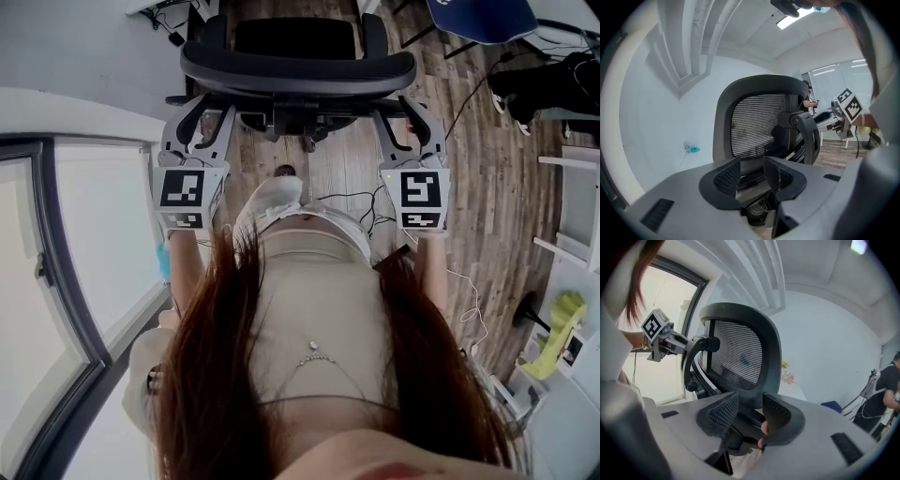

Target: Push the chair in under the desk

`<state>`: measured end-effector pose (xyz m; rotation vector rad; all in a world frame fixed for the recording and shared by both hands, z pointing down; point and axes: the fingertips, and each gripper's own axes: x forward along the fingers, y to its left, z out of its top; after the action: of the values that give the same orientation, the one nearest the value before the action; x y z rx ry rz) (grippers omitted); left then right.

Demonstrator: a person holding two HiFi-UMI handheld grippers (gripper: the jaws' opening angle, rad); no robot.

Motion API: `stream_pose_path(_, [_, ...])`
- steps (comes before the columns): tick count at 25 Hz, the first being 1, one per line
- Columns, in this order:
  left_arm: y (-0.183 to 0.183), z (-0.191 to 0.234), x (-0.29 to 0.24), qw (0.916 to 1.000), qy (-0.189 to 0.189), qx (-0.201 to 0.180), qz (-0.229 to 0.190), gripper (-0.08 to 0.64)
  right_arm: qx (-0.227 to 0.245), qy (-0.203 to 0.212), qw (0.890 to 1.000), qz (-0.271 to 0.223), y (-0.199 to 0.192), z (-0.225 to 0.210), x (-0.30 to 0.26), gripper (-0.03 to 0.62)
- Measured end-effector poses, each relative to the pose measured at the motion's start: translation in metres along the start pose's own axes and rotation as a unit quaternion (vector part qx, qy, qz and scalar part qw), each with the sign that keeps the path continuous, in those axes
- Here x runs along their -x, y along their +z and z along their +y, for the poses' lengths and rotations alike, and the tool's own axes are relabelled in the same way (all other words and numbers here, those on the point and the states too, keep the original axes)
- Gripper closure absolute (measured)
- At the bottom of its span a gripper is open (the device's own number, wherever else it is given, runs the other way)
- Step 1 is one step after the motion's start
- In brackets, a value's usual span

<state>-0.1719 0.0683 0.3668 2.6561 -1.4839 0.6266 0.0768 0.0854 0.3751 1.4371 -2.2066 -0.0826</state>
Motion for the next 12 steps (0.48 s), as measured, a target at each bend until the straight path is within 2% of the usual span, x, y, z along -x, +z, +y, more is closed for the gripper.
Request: stream_pose_path(12, [-0.031,-0.001,-0.006,0.9946,-0.022,-0.073,0.071,0.329,0.067,0.019,0.996,0.052,-0.025,0.009,-0.007,0.369])
